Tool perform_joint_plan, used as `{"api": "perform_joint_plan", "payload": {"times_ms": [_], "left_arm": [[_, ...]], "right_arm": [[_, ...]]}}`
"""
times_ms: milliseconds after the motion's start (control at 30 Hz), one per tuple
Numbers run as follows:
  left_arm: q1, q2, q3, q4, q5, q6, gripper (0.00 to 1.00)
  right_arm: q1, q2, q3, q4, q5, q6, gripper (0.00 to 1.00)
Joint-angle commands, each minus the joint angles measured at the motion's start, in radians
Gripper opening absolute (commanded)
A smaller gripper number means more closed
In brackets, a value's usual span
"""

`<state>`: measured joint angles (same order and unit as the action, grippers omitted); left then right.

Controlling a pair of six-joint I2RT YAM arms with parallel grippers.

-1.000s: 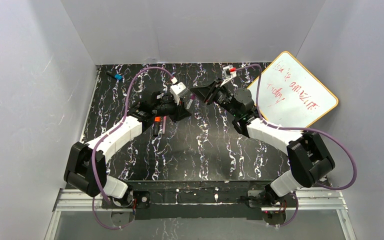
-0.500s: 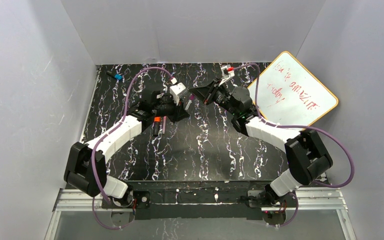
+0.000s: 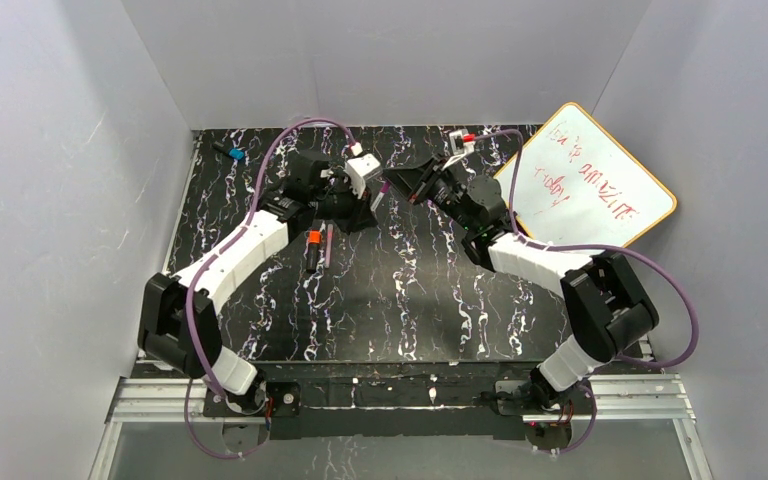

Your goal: Insert the pens into the pen caps

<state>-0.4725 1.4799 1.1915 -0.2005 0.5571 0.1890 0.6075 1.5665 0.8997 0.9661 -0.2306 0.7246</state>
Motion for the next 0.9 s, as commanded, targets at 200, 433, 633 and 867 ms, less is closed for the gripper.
{"api": "perform_joint_plan", "payload": {"times_ms": [200, 433, 633, 867], "left_arm": [[0.003, 0.012, 0.177, 0.060, -0.065, 0.081, 0.00], [0.003, 0.016, 0.219, 0.058, -0.094, 0.106, 0.00], [0.003, 0.028, 0.257, 0.067, -0.115, 0.115, 0.00], [0.026, 0.011, 0.276, 0.091, -0.139, 0.131, 0.00]], "right_arm": [[0.134, 0.084, -0.091, -0.061, -0.203, 0.070, 0.01], [0.190, 0.118, -0.116, -0.059, -0.218, 0.088, 0.01], [0.239, 0.162, -0.110, -0.036, -0.229, 0.111, 0.01], [0.273, 0.185, -0.116, -0.038, -0.239, 0.123, 0.01]]}}
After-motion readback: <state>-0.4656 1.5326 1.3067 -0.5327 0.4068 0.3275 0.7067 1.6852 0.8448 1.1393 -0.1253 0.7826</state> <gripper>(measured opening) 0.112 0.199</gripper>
